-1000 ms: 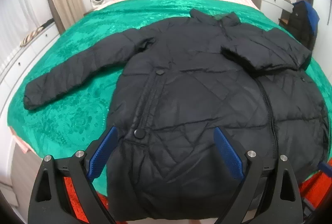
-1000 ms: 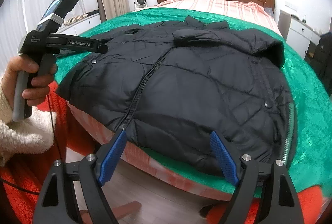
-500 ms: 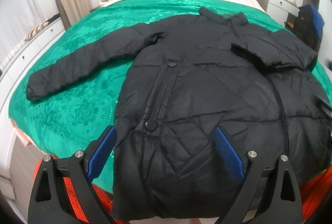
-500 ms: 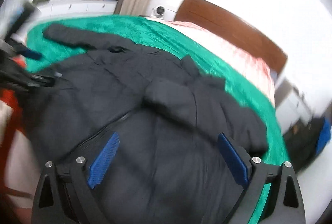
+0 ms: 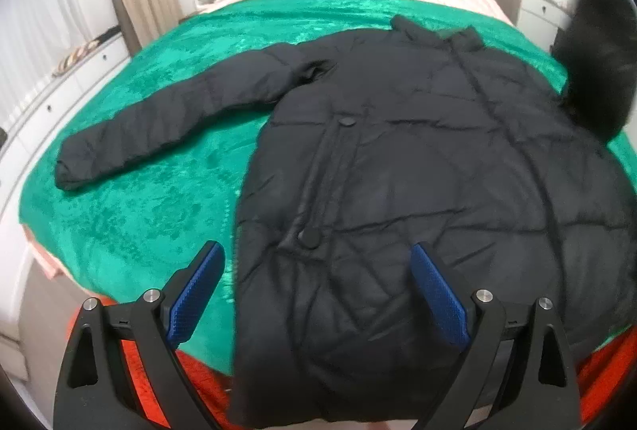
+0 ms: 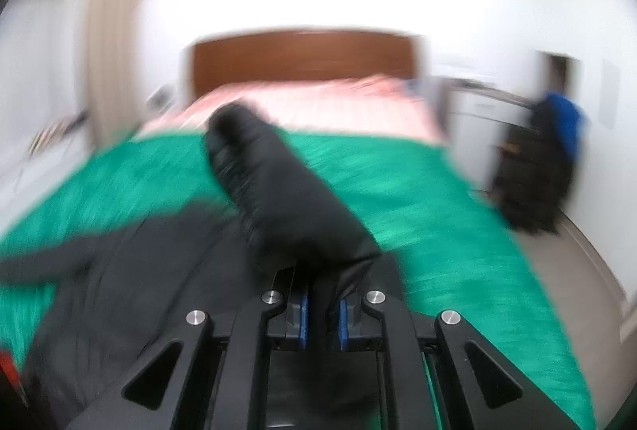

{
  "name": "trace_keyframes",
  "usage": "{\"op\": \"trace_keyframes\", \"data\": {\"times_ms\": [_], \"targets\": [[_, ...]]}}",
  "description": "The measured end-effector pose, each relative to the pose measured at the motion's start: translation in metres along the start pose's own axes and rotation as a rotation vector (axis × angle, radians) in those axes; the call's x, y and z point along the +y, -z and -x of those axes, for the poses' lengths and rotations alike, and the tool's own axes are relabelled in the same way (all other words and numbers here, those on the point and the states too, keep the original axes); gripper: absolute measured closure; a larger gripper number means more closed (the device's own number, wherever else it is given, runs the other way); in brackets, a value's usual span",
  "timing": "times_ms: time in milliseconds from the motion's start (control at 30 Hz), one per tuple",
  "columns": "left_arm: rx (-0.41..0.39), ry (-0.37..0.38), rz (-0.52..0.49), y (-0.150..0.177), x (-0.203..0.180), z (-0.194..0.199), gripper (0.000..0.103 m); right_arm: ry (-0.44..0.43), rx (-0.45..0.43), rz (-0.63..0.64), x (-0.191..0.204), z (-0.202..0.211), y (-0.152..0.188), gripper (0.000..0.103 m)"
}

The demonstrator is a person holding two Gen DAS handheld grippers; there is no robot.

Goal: Fold large clothes

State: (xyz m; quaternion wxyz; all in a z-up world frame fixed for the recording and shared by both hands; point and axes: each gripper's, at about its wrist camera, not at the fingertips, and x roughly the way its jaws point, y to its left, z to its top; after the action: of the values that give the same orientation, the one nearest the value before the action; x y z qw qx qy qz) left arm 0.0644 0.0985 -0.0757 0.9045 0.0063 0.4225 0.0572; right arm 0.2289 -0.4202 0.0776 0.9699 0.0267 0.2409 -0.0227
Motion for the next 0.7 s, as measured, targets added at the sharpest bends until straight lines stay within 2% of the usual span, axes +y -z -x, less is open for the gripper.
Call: {"op": "trace_keyframes", "data": {"times_ms": [33, 133, 200, 267, 333, 400, 467, 500, 533, 600, 667, 700], "targets": [[-0.007, 0.007, 0.0, -0.001, -0.002, 0.002, 0.008, 0.072, -0.024, -0.076, -0.046, 0.015, -0.013, 0.093], [-0.021, 0.012, -0.011, -0.002, -0.009, 0.007, 0.008, 0.243, -0.032, -0.178, -0.131, 0.038, -0.024, 0.093], [-0.026, 0.012, -0.022, -0.002, -0.013, 0.008, 0.008, 0.377, 0.011, -0.215, -0.185, 0.042, -0.01, 0.093], [-0.021, 0.006, -0.034, -0.002, -0.017, 0.007, 0.008, 0.471, 0.091, -0.24, -0.223, 0.033, 0.021, 0.093], [-0.009, -0.002, -0.048, -0.001, -0.021, 0.004, 0.008, 0.517, 0.216, -0.281, -0.249, 0.013, 0.064, 0.093], [-0.003, -0.01, -0.061, -0.001, -0.024, 0.002, 0.008, 0.507, 0.337, -0.354, -0.266, -0.006, 0.106, 0.092], [0.009, -0.02, -0.071, -0.001, -0.025, 0.0, 0.008, 0.492, 0.434, -0.449, -0.277, -0.018, 0.147, 0.085], [0.015, -0.021, -0.071, -0.001, -0.024, -0.001, 0.008, 0.5, 0.443, -0.47, -0.278, -0.016, 0.158, 0.083], [0.02, -0.016, -0.066, -0.002, -0.022, 0.001, 0.008, 0.513, 0.433, -0.477, -0.276, -0.011, 0.167, 0.079], [0.007, -0.002, -0.046, -0.005, -0.018, 0.006, 0.008, 0.586, 0.353, -0.428, -0.255, 0.016, 0.171, 0.059], [-0.019, 0.015, -0.018, -0.01, -0.014, 0.012, 0.007, 0.611, 0.239, -0.358, -0.214, 0.043, 0.166, 0.01], [-0.03, 0.02, -0.008, -0.013, -0.013, 0.014, 0.006, 0.6, 0.189, -0.339, -0.195, 0.056, 0.165, 0.005]]}}
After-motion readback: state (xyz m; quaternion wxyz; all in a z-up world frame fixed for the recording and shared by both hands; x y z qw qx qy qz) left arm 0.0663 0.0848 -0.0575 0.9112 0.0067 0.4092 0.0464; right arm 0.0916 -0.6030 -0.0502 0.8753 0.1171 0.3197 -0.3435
